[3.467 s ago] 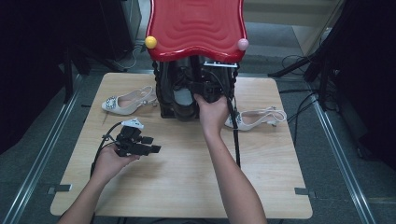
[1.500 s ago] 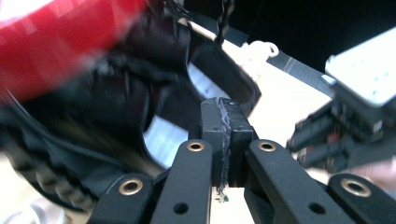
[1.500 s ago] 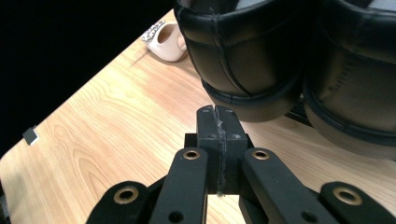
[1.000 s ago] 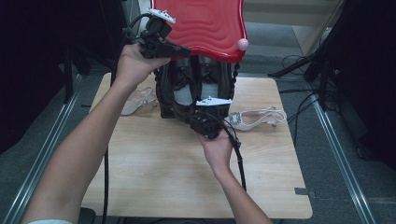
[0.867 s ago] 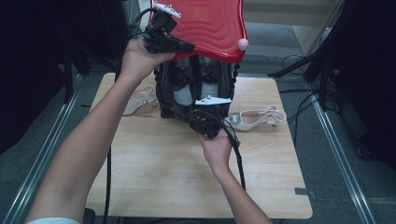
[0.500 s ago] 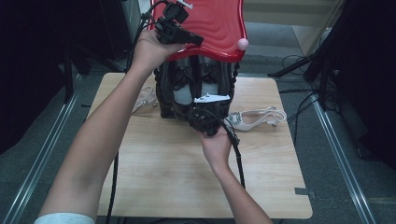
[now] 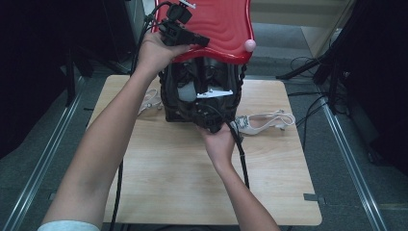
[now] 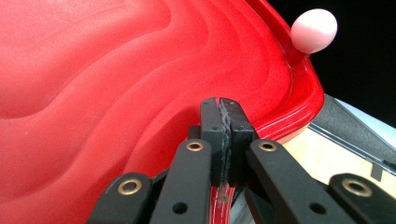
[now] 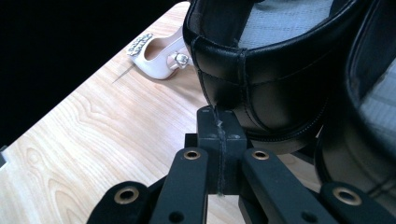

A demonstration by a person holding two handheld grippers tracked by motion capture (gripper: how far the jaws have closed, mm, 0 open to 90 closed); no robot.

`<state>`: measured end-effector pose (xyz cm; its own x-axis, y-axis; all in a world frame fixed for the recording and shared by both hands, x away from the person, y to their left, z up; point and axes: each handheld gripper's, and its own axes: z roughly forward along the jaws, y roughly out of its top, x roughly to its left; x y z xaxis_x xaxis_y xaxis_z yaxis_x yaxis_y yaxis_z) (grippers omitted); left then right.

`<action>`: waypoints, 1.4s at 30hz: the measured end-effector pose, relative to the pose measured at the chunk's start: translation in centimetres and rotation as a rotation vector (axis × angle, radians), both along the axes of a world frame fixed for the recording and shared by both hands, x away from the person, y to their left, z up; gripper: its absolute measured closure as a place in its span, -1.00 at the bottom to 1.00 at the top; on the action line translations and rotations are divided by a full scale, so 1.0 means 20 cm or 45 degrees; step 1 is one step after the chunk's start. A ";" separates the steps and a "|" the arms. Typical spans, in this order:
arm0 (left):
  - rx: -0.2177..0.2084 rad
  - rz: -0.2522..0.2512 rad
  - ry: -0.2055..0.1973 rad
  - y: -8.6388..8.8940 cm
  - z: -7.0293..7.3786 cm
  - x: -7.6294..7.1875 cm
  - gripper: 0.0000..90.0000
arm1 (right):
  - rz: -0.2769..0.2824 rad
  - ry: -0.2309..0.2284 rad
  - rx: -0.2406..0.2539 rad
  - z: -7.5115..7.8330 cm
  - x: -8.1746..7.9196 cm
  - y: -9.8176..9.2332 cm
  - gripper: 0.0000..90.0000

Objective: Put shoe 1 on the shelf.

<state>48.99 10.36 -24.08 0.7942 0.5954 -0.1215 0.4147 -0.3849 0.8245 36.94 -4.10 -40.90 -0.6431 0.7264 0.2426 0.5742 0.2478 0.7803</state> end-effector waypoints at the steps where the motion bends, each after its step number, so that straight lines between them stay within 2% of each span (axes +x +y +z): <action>1: 0.000 0.001 -0.001 0.00 0.00 0.00 0.99 | -0.002 0.002 -0.002 0.00 0.01 0.00 1.00; 7: -0.003 0.003 -0.001 0.00 0.00 0.00 0.99 | -0.039 0.014 0.030 0.01 0.06 0.00 1.00; 13: -0.005 0.005 -0.006 0.00 0.00 0.00 0.99 | -0.063 0.005 -0.006 0.03 0.10 0.04 1.00; 20: -0.005 0.006 -0.008 0.00 0.00 0.00 0.99 | -0.098 0.058 -0.029 0.07 0.16 0.08 1.00; 24: -0.008 0.009 -0.010 0.00 -0.01 0.00 0.99 | -0.131 0.099 -0.012 0.09 0.19 0.11 1.00; 28: -0.011 0.008 -0.012 0.00 -0.01 0.00 0.99 | -0.140 0.119 0.024 0.08 0.22 0.14 1.00; 32: -0.012 0.010 -0.014 0.00 -0.01 0.00 0.98 | -0.151 0.117 0.031 0.07 0.23 0.17 1.00; 36: -0.014 0.006 -0.014 0.00 -0.01 0.00 0.98 | -0.158 0.143 0.058 0.05 0.25 0.18 1.00; 39: -0.016 0.009 -0.014 0.00 -0.01 0.00 0.98 | -0.143 0.130 0.001 0.02 0.26 0.20 1.00; 42: -0.014 0.006 -0.013 0.01 -0.01 0.00 0.98 | -0.146 0.121 0.033 0.02 0.25 0.20 1.00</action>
<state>48.90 10.46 -24.23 0.7924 0.5980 -0.1202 0.4084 -0.3737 0.8328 41.88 -0.08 -40.56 -0.5294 0.7866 0.3177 0.6690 0.1567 0.7266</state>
